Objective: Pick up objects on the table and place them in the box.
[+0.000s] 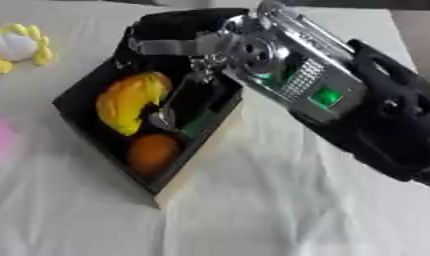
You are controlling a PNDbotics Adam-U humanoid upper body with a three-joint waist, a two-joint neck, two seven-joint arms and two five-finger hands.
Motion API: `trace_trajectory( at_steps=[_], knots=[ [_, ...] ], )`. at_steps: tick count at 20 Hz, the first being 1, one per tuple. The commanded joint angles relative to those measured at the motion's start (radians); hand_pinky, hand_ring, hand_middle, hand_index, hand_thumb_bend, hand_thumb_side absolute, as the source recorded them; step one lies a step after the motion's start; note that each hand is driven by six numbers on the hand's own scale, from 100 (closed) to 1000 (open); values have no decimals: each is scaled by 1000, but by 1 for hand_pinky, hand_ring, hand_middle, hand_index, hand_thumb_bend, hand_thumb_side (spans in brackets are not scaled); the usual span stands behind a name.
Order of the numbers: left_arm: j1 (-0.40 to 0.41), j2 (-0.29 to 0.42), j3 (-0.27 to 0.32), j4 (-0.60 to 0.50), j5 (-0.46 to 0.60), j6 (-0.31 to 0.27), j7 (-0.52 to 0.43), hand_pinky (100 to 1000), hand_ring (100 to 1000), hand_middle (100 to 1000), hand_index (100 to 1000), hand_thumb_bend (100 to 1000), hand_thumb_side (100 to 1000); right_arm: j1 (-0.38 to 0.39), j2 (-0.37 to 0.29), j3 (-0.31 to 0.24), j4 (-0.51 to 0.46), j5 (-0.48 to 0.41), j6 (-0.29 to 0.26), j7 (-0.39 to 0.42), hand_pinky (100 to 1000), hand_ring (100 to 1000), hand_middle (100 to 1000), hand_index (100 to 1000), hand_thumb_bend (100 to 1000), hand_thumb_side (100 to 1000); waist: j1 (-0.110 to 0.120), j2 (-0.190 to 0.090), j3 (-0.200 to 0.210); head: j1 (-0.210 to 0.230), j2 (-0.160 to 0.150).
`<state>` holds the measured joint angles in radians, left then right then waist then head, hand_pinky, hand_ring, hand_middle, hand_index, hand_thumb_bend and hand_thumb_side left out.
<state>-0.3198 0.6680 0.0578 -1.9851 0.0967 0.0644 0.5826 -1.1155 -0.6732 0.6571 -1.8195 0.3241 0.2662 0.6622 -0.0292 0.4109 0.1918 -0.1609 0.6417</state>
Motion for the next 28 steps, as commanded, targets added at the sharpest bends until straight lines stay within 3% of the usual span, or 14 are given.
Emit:
trace_trajectory(
  at_steps=[1, 2, 3, 4, 7, 12, 18, 23, 28],
  knots=[
    [-10, 15, 6, -15, 4, 1, -3, 817, 724, 723, 880, 129, 585, -15, 10, 6, 25, 29, -11, 14, 805, 753, 670, 750, 100, 131, 0, -33, 2, -5, -7],
    [-10, 14, 6, -15, 4, 1, -3, 817, 724, 723, 880, 128, 585, -15, 14, 11, 34, 39, -16, 24, 831, 823, 751, 816, 148, 251, 0, -33, 2, -6, -7],
    [-10, 13, 6, -15, 5, 1, -3, 817, 724, 723, 880, 128, 585, -14, 18, 16, 41, 52, -24, 36, 848, 859, 789, 841, 187, 299, 0, -33, 2, -6, -7],
    [-10, 13, 6, -15, 5, 2, -3, 817, 724, 723, 880, 127, 586, -14, 19, 18, 47, 67, -35, 50, 893, 941, 854, 880, 301, 369, 1, -33, 2, -6, -7],
    [-6, 13, 8, -15, 5, 3, -1, 817, 724, 722, 880, 128, 585, -11, 16, 6, 41, 122, -63, 65, 928, 977, 886, 905, 423, 365, 1, -34, -1, -4, -6],
    [-6, 13, 9, -15, 5, 4, 1, 817, 724, 722, 880, 127, 585, 4, 6, -54, -12, 136, -68, 24, 912, 947, 870, 891, 364, 297, 2, -36, -6, 0, -5],
    [-6, 13, 10, -15, 4, 4, 2, 817, 724, 722, 880, 126, 584, 27, -41, -179, -95, 83, -23, -70, 887, 906, 845, 869, 264, 199, 3, -38, -15, 10, -4],
    [0, 17, 15, -15, 1, 5, 8, 818, 724, 721, 879, 127, 583, 83, -128, -295, -117, 36, 19, -170, 872, 880, 828, 855, 232, 159, 2, -38, -24, 22, -2],
    [4, 19, 19, -15, -1, 4, 13, 818, 724, 722, 880, 126, 582, 177, -229, -370, -111, 19, 38, -241, 870, 874, 822, 853, 230, 156, 4, -34, -28, 43, -2]
  ],
)
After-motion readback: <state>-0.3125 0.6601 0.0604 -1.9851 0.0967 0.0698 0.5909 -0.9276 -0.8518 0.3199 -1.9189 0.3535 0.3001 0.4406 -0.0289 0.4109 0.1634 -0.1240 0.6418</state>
